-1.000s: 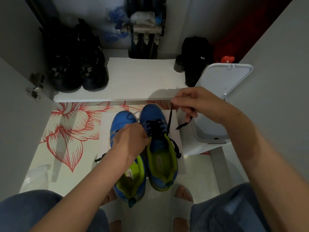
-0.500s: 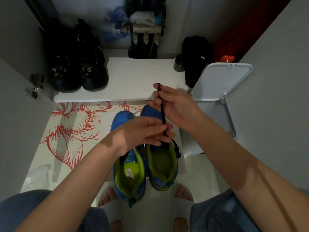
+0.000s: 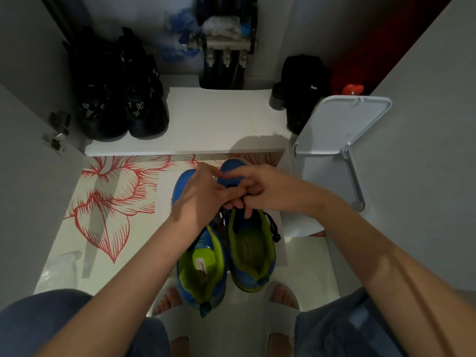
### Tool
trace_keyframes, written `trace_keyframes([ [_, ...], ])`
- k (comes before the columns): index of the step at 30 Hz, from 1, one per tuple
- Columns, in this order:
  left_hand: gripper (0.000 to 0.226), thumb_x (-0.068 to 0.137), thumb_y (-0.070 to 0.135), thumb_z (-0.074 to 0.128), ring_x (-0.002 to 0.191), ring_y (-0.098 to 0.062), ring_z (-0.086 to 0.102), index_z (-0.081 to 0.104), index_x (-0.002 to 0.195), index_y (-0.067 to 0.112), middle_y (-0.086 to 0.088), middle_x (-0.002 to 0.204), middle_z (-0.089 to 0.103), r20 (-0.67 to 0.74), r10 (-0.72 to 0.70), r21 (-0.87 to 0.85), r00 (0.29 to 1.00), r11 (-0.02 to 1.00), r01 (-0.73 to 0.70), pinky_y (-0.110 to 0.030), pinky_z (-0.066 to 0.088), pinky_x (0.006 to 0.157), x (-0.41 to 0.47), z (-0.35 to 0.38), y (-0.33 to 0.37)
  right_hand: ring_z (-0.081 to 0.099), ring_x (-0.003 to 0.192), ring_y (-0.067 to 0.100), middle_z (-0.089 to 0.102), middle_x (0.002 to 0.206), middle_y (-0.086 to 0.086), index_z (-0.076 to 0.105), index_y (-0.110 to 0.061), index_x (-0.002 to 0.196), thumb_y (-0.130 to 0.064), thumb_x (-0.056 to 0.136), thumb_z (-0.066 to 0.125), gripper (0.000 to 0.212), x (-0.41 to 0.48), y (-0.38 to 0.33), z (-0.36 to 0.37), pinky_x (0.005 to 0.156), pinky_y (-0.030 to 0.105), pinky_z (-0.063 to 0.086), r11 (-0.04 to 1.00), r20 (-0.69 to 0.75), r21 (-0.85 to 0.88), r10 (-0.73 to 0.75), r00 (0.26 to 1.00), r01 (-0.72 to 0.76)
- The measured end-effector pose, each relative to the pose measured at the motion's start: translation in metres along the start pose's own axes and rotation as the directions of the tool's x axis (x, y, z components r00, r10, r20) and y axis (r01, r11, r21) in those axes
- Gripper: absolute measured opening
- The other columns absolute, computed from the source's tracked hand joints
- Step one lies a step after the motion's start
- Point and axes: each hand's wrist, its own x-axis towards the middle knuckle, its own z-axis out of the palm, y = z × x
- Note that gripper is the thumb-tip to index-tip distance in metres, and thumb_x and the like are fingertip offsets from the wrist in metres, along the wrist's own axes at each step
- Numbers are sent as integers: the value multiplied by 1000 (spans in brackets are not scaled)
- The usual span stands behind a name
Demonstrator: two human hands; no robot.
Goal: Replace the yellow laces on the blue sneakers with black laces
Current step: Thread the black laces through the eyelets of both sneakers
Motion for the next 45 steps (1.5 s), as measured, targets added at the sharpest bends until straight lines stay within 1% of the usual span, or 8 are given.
trace_keyframes([
  [4,48,80,31,73,53,-1,53,39,107,13,4,61,59,-58,-55,56,997,997,59,-7,38,41,2,0,-1,67,58,22,71,87,10,65,-8,101,-10,87,65,14,-2,0,0,45,19,47,999,-59,-47,15,998,-18],
  [10,33,98,31,46,60,-17,60,50,111,1,-14,85,70,19,-168,81,986,983,166,-23,48,53,4,3,-7,64,47,17,68,73,7,64,-5,87,-7,87,63,2,2,12,0,42,20,45,996,-152,-6,86,985,-88],
  [15,31,85,36,66,68,-20,67,73,89,6,-9,80,72,161,-191,474,968,875,94,-31,55,70,0,5,-22,60,66,4,64,76,-13,71,-18,85,-18,82,71,3,1,24,3,65,23,50,953,-138,-258,125,983,-157],
  [20,14,84,16,66,52,2,56,77,90,10,9,58,61,222,-144,448,964,893,30,-4,38,48,7,1,-30,50,74,3,65,81,-8,75,-18,87,-23,80,70,10,2,25,20,61,5,28,878,-115,-467,59,992,-107],
  [27,16,80,8,68,44,15,52,76,94,10,15,52,60,254,-154,339,955,939,61,0,34,43,13,-3,-37,53,72,2,73,86,-4,77,-15,85,-19,78,72,9,5,28,22,69,17,37,896,-222,-435,-6,975,-94],
  [32,17,78,6,68,44,13,52,77,92,8,18,46,57,253,-155,358,955,932,57,-2,36,43,14,-3,-37,61,88,10,73,90,-6,77,-18,86,-20,77,74,9,6,27,23,94,37,44,925,-233,-360,41,972,-125],
  [38,18,80,8,68,41,13,50,76,96,9,9,61,62,252,-157,374,955,926,53,-2,36,42,13,-2,-34,61,93,13,73,94,-5,77,-17,88,-20,79,72,11,7,27,29,96,39,42,916,-236,-374,59,970,-147],
  [45,19,85,5,63,67,-13,60,73,100,11,-5,82,70,236,-192,442,953,894,71,-15,47,58,10,0,-30,61,95,17,73,96,0,76,-13,91,-19,79,73,14,10,29,36,93,36,45,936,-247,-322,65,967,-145],
])
